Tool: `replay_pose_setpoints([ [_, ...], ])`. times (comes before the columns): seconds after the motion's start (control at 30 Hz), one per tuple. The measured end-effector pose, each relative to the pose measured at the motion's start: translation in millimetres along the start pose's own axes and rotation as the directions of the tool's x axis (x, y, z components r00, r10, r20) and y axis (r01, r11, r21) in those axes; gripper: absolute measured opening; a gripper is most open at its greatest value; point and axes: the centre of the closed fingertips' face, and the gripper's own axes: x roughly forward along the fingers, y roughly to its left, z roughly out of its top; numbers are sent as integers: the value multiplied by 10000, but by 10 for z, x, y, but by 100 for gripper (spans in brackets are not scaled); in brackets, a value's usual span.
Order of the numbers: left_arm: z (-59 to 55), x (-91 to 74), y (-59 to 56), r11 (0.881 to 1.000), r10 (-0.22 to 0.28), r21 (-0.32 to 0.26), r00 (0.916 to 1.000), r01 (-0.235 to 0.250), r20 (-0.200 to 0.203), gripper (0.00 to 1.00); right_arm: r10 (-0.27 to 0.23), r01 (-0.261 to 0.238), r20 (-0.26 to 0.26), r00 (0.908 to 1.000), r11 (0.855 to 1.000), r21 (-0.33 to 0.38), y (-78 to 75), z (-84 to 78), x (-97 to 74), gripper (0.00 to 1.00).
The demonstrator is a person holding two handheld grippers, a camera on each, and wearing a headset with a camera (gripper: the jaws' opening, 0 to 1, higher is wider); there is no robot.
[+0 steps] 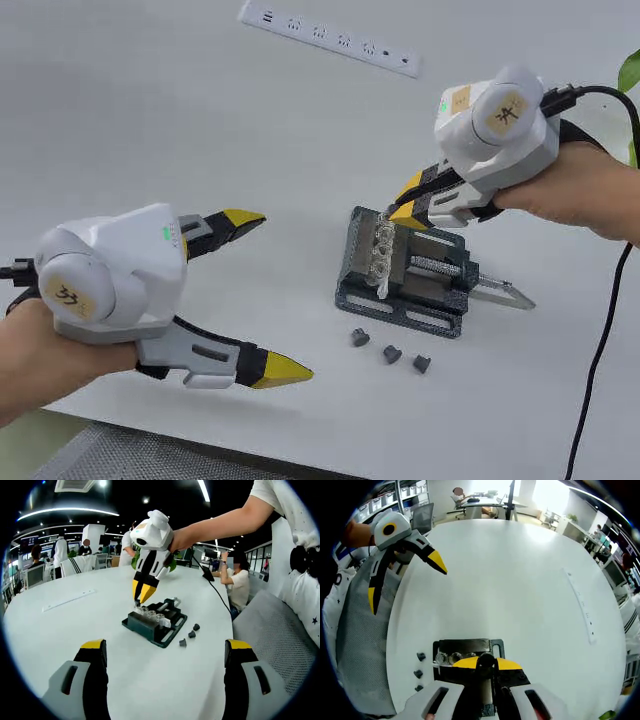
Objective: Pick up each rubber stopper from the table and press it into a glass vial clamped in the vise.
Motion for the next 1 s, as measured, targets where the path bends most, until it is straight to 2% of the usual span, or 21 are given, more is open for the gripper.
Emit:
replay_pose_setpoints([
  [0.47, -7, -2, 24, 10000, -7, -65, 10000, 7, 29, 97, 6, -8, -144, 9999, 9999, -130, 12, -5, 39, 7],
  [1.0, 6, 7, 33, 10000, 2, -89, 9999, -1, 114, 97, -66, 43, -740, 9972, 9995, -304, 22, 6, 55, 6],
])
